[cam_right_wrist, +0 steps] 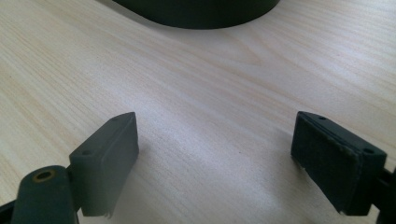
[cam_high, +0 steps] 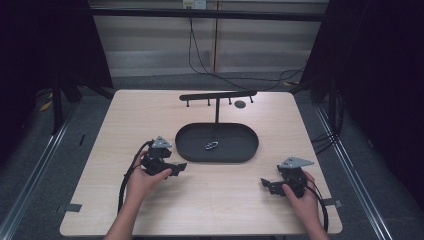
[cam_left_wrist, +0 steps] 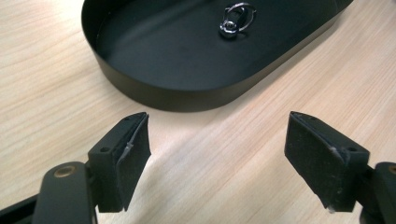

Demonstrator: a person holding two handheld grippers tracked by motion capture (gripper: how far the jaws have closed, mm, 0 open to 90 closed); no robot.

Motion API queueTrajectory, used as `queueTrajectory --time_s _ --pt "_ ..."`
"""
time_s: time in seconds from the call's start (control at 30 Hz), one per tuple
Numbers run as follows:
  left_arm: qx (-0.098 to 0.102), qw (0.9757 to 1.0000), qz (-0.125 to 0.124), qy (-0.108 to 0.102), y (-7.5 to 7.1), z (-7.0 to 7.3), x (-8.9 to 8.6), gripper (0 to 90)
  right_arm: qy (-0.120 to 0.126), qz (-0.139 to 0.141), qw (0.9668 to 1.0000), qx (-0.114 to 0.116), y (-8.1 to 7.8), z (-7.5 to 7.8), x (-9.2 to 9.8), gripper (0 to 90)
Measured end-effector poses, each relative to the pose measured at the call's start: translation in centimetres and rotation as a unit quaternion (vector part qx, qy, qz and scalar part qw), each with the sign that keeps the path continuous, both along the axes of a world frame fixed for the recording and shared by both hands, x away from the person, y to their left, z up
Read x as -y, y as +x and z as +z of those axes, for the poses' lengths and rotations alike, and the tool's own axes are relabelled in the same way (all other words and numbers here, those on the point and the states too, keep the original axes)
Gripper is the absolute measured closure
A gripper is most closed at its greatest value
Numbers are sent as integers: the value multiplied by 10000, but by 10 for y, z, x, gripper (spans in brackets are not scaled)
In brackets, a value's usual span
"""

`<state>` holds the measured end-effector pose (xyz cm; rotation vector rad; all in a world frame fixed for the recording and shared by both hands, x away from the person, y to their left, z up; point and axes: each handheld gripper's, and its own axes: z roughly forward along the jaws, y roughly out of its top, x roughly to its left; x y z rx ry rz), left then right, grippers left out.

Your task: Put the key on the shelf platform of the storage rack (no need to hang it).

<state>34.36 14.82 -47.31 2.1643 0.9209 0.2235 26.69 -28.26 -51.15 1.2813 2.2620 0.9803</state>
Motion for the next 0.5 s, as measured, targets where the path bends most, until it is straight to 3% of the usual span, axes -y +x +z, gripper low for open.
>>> queueTrajectory --time_s 0.5 --pt "-25 10000 10 -39 -11 -8 -18 221 -8 -4 10000 1 0 0 0 145"
